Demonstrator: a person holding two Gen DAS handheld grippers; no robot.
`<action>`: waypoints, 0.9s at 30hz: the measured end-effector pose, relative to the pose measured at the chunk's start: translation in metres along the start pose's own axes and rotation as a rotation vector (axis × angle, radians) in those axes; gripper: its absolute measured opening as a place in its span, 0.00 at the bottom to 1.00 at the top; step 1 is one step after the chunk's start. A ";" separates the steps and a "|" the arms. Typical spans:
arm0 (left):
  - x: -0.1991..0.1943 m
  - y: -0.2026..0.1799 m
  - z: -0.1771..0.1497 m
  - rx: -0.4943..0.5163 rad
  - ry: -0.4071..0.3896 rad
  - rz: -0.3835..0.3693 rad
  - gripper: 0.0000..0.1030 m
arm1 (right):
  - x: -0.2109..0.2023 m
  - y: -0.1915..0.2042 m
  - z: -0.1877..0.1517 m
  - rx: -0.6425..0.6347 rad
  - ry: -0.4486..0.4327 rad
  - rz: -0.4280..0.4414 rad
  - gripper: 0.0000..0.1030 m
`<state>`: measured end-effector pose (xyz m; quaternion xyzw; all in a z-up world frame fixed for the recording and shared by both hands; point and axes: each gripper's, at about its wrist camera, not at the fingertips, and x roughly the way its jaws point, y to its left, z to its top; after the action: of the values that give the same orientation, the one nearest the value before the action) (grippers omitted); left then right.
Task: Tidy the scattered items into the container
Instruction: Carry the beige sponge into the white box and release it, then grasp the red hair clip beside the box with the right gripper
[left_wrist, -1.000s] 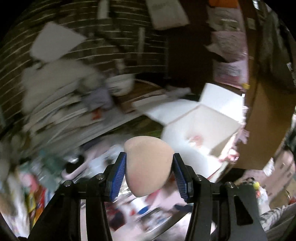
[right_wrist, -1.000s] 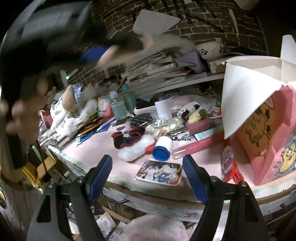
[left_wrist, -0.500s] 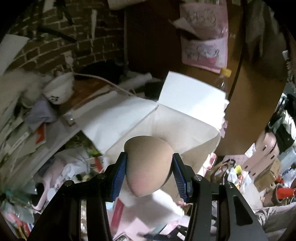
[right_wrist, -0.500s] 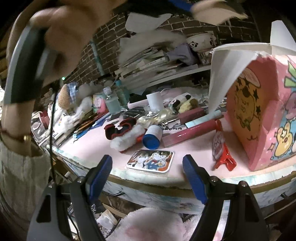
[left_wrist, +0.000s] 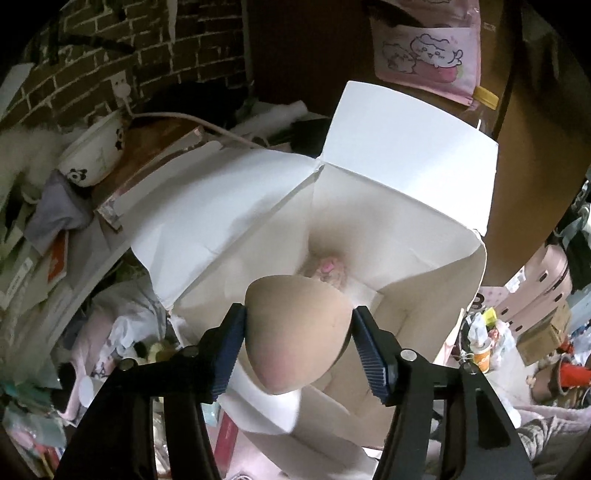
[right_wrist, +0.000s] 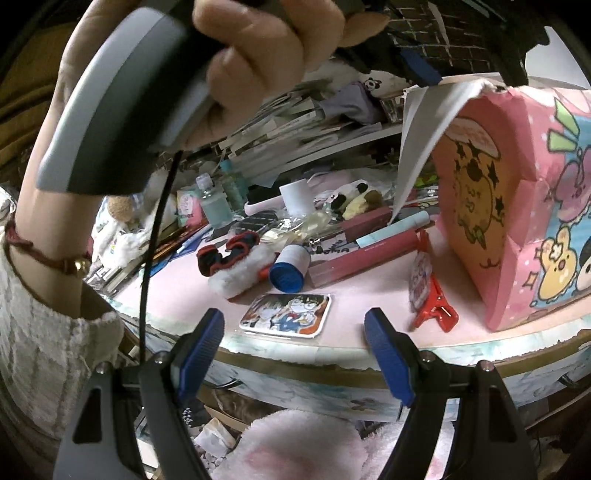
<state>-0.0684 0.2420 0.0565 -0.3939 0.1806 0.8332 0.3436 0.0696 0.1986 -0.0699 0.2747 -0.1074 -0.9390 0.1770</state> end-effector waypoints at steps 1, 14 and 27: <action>-0.001 0.000 0.000 0.003 -0.001 0.006 0.57 | 0.000 0.000 0.000 0.000 0.001 0.000 0.74; -0.011 -0.007 -0.007 0.051 -0.043 0.049 0.78 | 0.000 -0.001 -0.002 0.000 -0.005 -0.022 0.74; -0.079 0.029 -0.062 -0.108 -0.239 0.188 0.79 | -0.014 -0.006 -0.004 -0.083 -0.110 -0.164 0.73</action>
<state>-0.0200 0.1525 0.0801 -0.2913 0.1298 0.9110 0.2613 0.0815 0.2086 -0.0686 0.2229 -0.0552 -0.9676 0.1046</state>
